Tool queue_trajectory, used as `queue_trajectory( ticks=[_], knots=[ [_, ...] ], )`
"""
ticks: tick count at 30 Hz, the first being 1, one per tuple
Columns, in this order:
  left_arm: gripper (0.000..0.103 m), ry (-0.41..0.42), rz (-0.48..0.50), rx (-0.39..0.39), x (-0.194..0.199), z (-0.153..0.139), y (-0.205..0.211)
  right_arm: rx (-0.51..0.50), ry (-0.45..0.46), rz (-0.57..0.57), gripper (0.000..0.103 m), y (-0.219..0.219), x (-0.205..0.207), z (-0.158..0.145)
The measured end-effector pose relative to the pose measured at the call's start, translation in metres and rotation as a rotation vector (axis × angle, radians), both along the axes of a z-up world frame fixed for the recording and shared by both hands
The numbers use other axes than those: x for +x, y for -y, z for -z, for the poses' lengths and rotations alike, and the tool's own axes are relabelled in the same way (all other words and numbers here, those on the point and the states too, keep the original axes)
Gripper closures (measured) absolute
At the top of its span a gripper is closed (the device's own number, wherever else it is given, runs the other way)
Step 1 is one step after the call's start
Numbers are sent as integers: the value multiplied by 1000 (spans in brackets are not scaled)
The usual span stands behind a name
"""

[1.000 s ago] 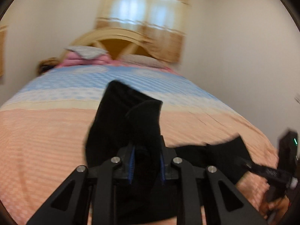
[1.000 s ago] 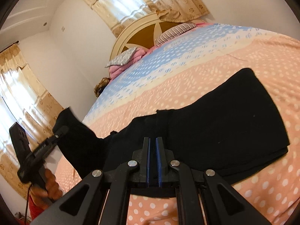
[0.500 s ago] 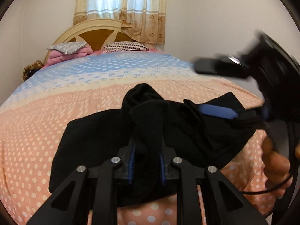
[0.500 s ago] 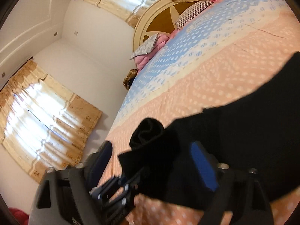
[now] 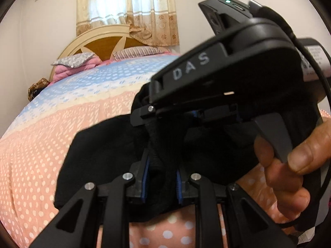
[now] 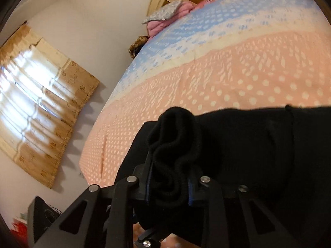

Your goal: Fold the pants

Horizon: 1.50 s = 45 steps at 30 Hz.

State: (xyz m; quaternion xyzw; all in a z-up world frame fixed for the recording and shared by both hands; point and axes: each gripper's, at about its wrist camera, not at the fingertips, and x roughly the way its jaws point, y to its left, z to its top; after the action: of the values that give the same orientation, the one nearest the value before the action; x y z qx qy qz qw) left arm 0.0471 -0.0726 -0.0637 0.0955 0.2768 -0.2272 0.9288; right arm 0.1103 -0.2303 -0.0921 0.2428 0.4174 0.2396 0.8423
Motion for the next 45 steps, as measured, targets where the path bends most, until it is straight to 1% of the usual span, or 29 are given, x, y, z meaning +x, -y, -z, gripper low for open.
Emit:
queue_trajectory(
  ticks=[4,5,8,11,14,16,19,22,24,25,27,28,29,30,31,33,35,36,37,38,39,41,43,45],
  knots=[
    [81,56,53,-18,-7,-25,21,15,80,-5,82,25,-9,-22],
    [81,69,70,-26,-9,-31,29,27,104,-4,82,36,-14,-32],
    [81,104,144,-48,-15,-49,63,37,151,8,82,71,-25,-53],
    [81,121,209,-58,-20,-58,96,40,179,35,82,114,-38,-69],
    [81,105,277,-68,-24,-60,136,28,195,75,82,157,-50,-73],
    [81,88,305,-64,-26,-54,158,-1,199,105,82,181,-56,-72],
    [81,59,329,-37,-28,-36,187,-20,162,150,82,214,-62,-57],
    [81,12,344,0,-26,-15,207,-29,109,192,82,241,-65,-31],
    [80,-22,340,21,-23,-4,213,-4,68,195,82,254,-63,-8],
    [75,-37,338,27,-22,1,214,-2,57,195,82,255,-63,-1],
    [68,-44,358,26,-26,3,214,-29,45,212,82,261,-62,14],
    [61,-42,368,29,-29,0,207,-37,51,219,82,263,-61,19],
    [55,-42,385,30,-32,-1,204,0,55,224,82,269,-62,26],
    [42,-45,407,32,-36,-4,203,56,47,229,82,276,-61,31],
    [32,-48,419,35,-38,-8,201,96,37,232,82,279,-61,33],
    [28,-58,439,17,-40,-16,186,188,-1,247,80,291,-62,34],
    [20,-77,449,-5,-42,-24,170,195,3,304,77,304,-73,27],
    [14,-88,441,-15,-41,-30,159,167,17,364,77,313,-83,19],
    [11,-92,428,-30,-40,-36,147,113,31,440,77,319,-97,9],
    [11,-91,405,-56,-33,-42,128,69,54,480,77,319,-111,0],
    [10,-87,384,-73,-30,-45,115,42,85,490,77,314,-124,-10],
    [8,-67,310,-102,-24,-51,82,28,120,461,77,294,-145,-24],
    [7,-36,208,-108,-1,-52,53,16,124,428,77,267,-159,-30],
    [7,-45,123,-105,12,-46,33,-53,129,421,77,237,-167,-32]
  ],
)
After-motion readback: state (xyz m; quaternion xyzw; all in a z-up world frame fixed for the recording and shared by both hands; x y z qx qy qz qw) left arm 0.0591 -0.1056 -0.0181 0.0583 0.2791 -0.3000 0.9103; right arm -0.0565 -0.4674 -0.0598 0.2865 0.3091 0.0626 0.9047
